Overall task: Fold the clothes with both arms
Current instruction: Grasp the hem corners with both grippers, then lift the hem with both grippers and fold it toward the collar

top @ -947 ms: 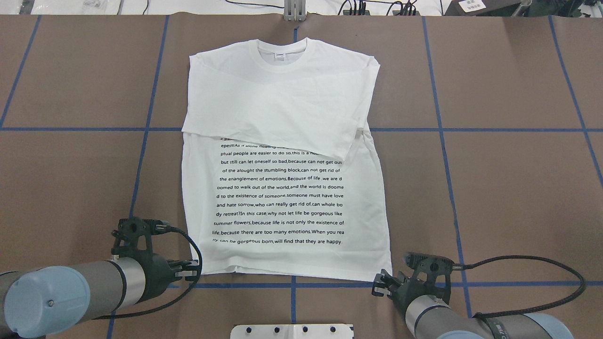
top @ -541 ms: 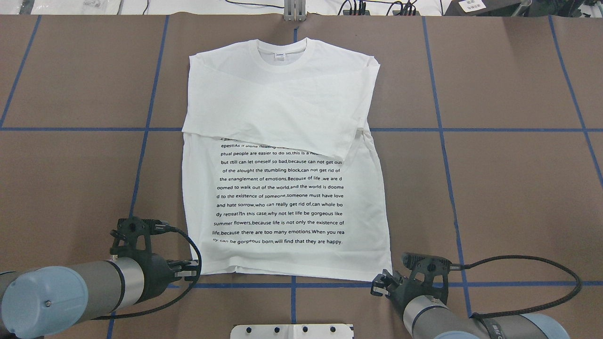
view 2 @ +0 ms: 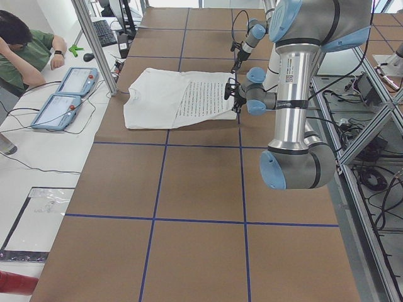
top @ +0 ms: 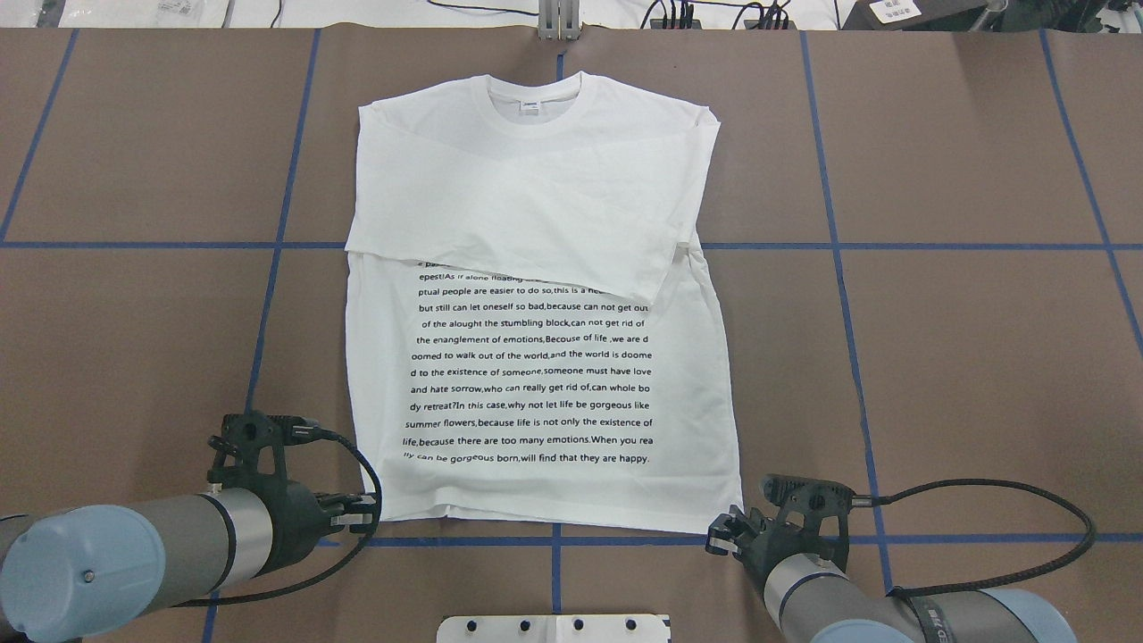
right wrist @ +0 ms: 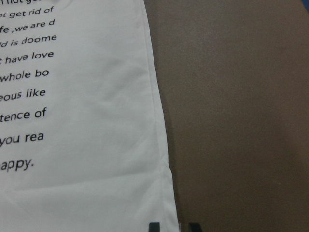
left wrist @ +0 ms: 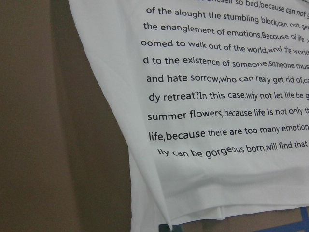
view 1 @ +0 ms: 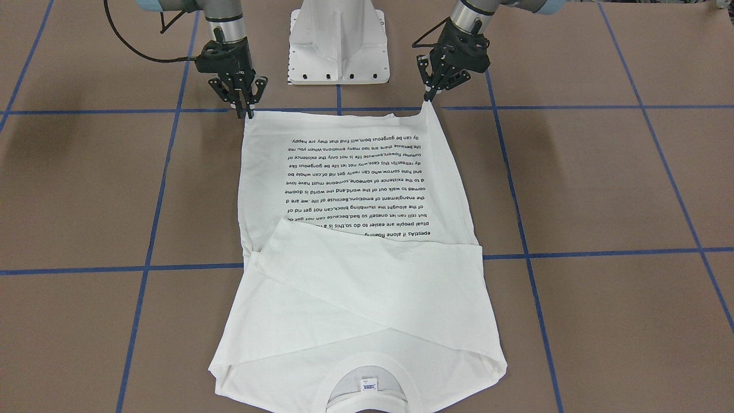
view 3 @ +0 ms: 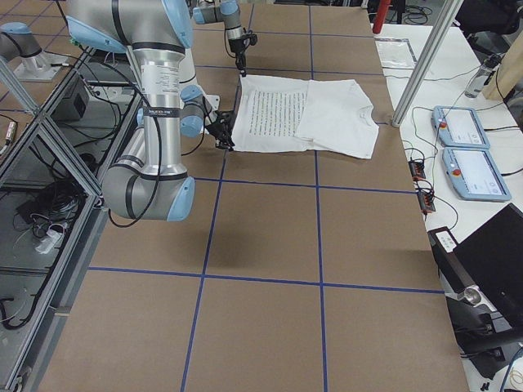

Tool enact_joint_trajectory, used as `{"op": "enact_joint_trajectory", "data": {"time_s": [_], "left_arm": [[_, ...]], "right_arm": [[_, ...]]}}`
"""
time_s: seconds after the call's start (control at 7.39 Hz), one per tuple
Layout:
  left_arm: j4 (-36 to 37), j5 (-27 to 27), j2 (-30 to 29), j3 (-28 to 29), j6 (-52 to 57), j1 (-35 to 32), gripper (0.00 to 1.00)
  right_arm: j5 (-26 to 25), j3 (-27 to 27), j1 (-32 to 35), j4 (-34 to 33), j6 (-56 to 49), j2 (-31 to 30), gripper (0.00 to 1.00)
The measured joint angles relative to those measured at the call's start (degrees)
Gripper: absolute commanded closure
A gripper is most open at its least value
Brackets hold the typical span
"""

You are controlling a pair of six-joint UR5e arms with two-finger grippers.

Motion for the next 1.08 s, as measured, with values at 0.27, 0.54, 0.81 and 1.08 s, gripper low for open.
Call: {"op": "enact_joint_trajectory", "data": {"time_s": [0.27,0.54,0.81,1.08], "left_arm": [[0.01,0.00,0.04,-0.30,0.00,-0.04,1.00],[0.01,-0.04,0.01,-0.38,0.00,-0.01,1.00],[-0.03,-0.57,-0.02,-0.53,0.00,-0.03,1.00],[-0.04,-0.76,-0.08,-0.57,0.00,-0.02,1.00]], "right_arm": [[-0.11,-0.34,0.30,-0.61,-0.50,0.89,0.68],[-0.16,-0.46,0.49,-2.77,-0.60,2.49,0.68],[-0.14,-1.01,0.66,-3.53,-0.73,2.91,0.68],[0.08,-0.94,1.05,-4.62,-1.29,2.96,0.51]]}}
